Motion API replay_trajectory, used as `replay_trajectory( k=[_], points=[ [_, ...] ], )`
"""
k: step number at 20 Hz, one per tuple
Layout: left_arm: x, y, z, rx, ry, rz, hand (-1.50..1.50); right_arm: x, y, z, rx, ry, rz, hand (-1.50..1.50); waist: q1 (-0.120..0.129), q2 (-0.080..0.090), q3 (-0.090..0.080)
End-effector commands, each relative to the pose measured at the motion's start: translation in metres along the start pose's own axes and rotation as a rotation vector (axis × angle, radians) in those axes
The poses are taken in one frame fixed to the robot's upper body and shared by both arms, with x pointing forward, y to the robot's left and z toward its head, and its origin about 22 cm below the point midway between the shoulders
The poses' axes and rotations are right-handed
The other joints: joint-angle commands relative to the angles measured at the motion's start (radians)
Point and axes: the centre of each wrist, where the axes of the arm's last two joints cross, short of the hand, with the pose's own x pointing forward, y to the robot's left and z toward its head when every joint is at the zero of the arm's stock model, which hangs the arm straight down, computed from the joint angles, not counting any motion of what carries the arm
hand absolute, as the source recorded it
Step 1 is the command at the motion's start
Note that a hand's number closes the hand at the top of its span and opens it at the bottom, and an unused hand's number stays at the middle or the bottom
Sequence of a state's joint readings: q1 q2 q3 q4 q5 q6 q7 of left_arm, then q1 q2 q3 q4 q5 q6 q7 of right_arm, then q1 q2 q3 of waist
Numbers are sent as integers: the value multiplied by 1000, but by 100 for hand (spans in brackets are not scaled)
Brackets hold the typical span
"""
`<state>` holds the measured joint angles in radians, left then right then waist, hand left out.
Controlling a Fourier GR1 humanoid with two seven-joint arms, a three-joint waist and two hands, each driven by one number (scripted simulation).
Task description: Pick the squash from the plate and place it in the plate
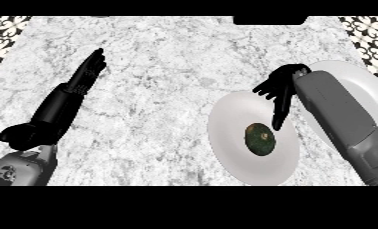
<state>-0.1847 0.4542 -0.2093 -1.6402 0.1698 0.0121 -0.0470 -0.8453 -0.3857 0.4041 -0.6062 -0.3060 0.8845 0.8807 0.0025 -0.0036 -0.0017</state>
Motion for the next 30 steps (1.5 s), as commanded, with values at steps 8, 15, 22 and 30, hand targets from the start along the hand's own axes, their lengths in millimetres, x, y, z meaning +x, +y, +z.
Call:
replay_trajectory(
  k=[8,15,22,30],
  points=[
    [6,1,0,-8,-12,-14,0,-14,27,-37,129,113,82,-150,3,2,2],
    [4,1,4,11,-3,-10,0,-16,54,-61,198,135,117,-150,-3,-3,1],
    [2,17,-3,6,0,-5,0,-10,67,-62,176,117,148,-150,-6,1,1],
    [7,13,2,10,11,-15,0,-12,99,-62,143,-6,248,150,-11,-2,2]
  ],
)
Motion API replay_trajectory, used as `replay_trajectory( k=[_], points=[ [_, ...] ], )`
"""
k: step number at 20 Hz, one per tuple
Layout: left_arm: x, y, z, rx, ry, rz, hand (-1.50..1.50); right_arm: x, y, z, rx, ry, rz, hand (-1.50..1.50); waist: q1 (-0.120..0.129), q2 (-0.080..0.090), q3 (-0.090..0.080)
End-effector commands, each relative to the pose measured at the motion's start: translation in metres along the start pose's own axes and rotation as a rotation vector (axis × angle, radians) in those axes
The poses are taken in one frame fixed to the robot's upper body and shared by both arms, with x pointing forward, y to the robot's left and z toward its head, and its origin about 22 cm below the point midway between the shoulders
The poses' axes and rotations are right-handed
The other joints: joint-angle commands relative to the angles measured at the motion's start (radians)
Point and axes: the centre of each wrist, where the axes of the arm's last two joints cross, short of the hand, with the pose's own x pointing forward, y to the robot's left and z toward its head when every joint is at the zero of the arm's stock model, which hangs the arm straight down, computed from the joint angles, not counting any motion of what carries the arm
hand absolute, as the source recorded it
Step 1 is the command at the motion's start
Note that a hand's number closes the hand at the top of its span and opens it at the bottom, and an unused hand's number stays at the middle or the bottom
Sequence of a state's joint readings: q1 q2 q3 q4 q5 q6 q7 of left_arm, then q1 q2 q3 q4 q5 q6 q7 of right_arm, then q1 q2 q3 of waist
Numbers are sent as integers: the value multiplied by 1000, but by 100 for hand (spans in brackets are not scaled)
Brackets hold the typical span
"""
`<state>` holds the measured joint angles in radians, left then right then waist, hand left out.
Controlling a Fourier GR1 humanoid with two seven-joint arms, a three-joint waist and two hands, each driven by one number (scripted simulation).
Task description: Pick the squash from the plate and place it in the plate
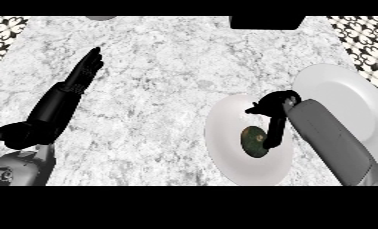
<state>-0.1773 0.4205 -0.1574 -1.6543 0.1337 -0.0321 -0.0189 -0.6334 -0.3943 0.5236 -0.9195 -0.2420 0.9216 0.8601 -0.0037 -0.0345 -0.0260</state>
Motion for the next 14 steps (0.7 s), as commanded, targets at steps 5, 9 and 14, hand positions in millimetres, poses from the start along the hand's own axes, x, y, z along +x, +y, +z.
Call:
replay_trajectory(
  k=[5,9,14],
  points=[
    [12,13,1,9,2,-11,0,-10,37,-18,1,5,-23,150,-5,27,26],
    [-20,6,16,50,91,9,0,43,68,49,-366,-144,414,150,-89,-32,30],
    [-29,10,23,76,141,4,0,86,105,115,-705,-361,655,150,-132,-70,36]
  ],
)
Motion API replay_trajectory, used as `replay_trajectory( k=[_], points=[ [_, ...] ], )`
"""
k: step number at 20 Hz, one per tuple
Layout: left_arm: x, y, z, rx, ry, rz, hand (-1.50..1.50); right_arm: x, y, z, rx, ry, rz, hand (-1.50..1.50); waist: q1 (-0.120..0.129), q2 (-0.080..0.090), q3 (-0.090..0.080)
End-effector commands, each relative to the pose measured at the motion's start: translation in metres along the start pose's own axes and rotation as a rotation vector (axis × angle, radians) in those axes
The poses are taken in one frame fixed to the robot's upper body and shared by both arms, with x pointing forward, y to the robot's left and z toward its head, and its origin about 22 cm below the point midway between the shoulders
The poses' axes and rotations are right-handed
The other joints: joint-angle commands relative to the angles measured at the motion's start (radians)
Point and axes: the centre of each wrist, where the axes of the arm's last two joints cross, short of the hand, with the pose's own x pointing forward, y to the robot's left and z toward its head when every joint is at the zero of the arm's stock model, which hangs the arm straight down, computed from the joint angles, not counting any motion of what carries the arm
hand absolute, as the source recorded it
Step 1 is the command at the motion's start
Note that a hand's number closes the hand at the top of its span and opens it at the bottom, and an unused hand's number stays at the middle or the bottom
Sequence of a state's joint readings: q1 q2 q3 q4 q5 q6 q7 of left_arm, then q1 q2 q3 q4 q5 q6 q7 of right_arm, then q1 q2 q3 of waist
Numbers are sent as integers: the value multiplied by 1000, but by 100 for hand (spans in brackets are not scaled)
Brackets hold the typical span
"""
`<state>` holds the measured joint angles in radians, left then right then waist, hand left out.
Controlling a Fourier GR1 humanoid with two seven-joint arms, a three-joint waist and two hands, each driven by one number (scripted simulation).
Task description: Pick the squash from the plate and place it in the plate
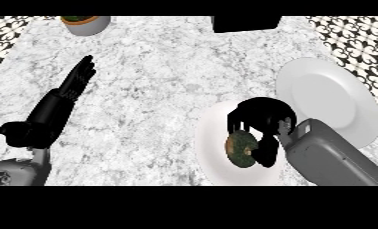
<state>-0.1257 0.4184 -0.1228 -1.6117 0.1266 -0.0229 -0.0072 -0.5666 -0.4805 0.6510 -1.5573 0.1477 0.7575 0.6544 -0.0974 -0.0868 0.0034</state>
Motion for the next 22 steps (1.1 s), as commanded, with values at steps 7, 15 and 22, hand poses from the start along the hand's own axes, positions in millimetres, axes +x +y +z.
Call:
replay_trajectory(
  k=[7,15,22],
  points=[
    [-11,16,16,84,43,2,0,42,23,121,-576,-286,253,150,-94,6,10],
    [-14,20,29,114,17,-7,0,32,65,187,-798,-290,184,150,-104,36,11],
    [-3,26,31,80,-11,-12,0,-6,63,196,-981,-193,143,150,-67,50,10]
  ],
)
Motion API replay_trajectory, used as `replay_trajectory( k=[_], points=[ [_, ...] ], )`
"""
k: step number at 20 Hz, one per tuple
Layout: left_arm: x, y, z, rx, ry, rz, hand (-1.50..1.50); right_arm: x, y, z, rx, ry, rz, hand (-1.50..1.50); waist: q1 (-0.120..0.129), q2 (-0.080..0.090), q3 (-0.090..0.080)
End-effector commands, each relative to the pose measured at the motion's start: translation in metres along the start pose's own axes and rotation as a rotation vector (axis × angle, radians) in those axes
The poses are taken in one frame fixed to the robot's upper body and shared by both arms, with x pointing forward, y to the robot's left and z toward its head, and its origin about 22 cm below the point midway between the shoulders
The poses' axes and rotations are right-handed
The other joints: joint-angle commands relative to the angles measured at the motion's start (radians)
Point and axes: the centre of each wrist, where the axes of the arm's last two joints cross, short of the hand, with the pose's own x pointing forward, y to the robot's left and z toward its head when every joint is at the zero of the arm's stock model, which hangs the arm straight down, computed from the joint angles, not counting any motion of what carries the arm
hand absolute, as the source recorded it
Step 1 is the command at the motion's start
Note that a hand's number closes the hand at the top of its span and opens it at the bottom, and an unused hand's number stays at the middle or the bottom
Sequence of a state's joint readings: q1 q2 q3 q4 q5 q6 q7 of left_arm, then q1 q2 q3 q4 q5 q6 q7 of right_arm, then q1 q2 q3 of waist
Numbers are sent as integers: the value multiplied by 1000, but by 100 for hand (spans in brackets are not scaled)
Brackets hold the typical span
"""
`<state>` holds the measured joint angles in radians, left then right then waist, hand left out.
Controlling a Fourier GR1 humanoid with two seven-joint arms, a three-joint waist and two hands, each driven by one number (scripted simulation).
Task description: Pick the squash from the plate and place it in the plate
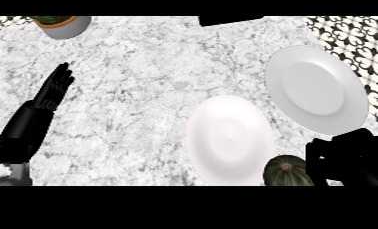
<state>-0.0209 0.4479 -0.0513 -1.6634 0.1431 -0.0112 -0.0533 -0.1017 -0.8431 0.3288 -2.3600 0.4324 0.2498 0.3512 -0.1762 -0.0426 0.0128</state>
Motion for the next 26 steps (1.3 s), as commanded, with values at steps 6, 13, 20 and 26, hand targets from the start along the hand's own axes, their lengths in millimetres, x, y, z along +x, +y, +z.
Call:
replay_trajectory(
  k=[6,13,20,26],
  points=[
    [4,-12,5,-29,-33,2,0,-43,1,51,-159,104,55,150,57,19,-5],
    [25,-17,-27,-102,-105,5,0,-123,39,102,-287,194,-20,150,133,39,-9],
    [13,-34,-14,-157,-113,4,0,-177,53,89,-401,247,-33,150,183,43,-12],
    [28,-35,-49,-146,-122,5,0,-226,71,77,-276,296,54,150,183,46,-12]
  ],
)
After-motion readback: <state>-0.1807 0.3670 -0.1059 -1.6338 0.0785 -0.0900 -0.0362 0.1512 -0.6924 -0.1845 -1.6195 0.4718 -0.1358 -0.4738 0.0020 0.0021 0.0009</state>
